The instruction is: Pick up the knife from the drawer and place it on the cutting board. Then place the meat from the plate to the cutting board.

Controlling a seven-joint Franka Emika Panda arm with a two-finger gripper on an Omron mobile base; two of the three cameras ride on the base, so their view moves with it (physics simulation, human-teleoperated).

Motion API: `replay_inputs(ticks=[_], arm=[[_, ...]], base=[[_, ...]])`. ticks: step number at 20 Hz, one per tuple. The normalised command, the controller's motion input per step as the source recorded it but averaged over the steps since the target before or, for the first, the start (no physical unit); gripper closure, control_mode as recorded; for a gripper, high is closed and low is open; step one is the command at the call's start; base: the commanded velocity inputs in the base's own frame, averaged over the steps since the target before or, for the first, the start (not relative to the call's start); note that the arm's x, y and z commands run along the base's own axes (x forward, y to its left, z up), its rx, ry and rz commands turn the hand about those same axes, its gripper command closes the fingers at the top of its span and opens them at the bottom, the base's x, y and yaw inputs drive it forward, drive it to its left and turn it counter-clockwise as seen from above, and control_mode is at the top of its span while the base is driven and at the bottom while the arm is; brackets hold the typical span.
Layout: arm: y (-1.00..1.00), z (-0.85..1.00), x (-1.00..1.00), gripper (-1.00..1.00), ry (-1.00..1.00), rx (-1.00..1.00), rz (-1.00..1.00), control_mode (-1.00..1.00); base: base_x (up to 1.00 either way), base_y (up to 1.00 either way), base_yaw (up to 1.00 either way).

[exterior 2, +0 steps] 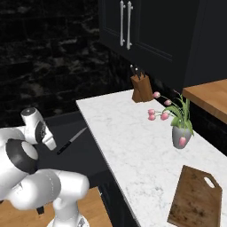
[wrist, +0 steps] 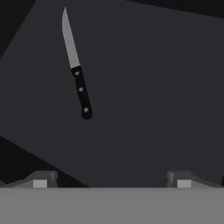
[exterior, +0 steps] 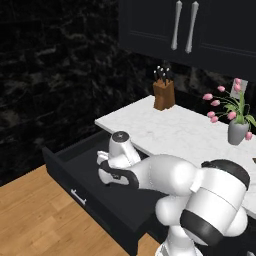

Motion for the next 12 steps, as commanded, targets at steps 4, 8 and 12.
replay_inputs(ticks=[4,8,12], arm=[[-0.23,-0.06,0.12,-1.00,0.00,-0.01,0.03,-1.00],[-0.15,-0.27,0.05,-1.00,0.00,0.00,0.05,-1.00],[0.00,-0.55,0.14,-1.00,-0.07,-0.01,0.04,-1.00]], base=[[0.00,0.00,0.00],[0.00,0.00,0.00],[0.00,0.00,0.00]])
